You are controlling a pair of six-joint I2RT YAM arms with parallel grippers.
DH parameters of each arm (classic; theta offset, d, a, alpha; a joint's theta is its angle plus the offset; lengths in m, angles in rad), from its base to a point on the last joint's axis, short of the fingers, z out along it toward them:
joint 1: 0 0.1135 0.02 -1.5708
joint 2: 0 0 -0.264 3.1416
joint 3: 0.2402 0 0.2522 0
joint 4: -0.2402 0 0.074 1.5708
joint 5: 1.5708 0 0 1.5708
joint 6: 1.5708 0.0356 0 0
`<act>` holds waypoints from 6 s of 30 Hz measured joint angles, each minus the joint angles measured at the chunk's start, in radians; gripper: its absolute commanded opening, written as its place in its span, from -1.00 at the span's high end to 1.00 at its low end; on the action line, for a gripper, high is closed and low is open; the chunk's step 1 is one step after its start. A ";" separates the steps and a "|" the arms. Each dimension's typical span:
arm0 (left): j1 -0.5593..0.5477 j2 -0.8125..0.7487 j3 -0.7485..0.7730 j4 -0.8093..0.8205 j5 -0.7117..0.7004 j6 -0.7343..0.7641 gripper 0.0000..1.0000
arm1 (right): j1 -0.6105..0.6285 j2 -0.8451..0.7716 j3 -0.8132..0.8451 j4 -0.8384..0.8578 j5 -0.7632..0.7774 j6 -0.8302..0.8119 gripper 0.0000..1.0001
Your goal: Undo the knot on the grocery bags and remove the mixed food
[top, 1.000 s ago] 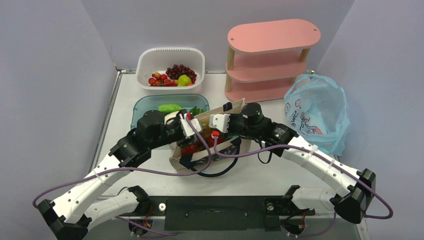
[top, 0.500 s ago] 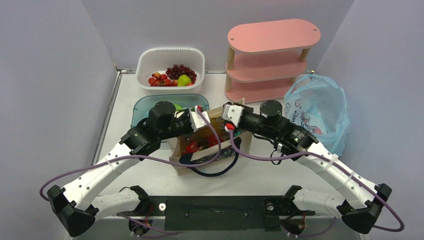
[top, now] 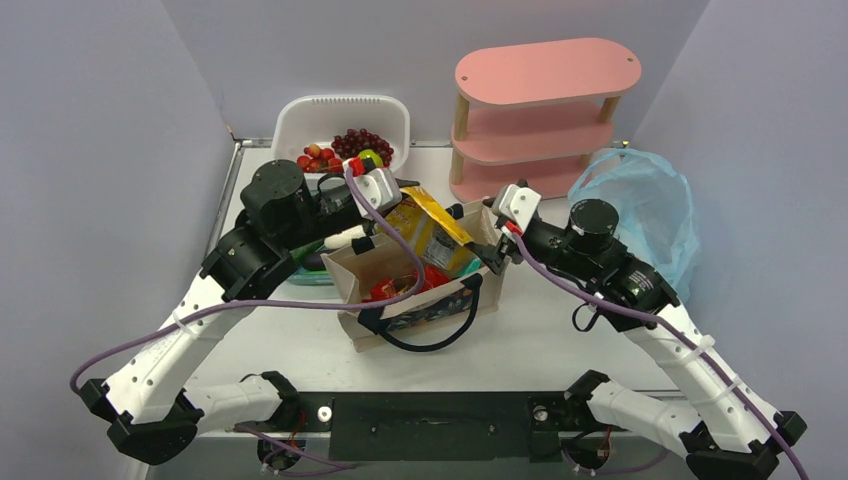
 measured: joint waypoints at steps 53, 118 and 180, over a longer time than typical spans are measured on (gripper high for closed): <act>-0.088 0.439 0.713 -0.746 0.196 0.004 -0.14 | 0.047 0.087 0.238 -0.349 0.071 -0.304 1.00; -0.037 0.224 0.233 -0.291 0.420 0.027 1.00 | 0.139 0.035 0.329 -0.374 0.040 -0.043 -0.70; 0.266 0.111 0.029 0.047 0.241 -0.297 0.04 | -0.303 0.372 -0.032 0.452 0.595 -0.463 1.00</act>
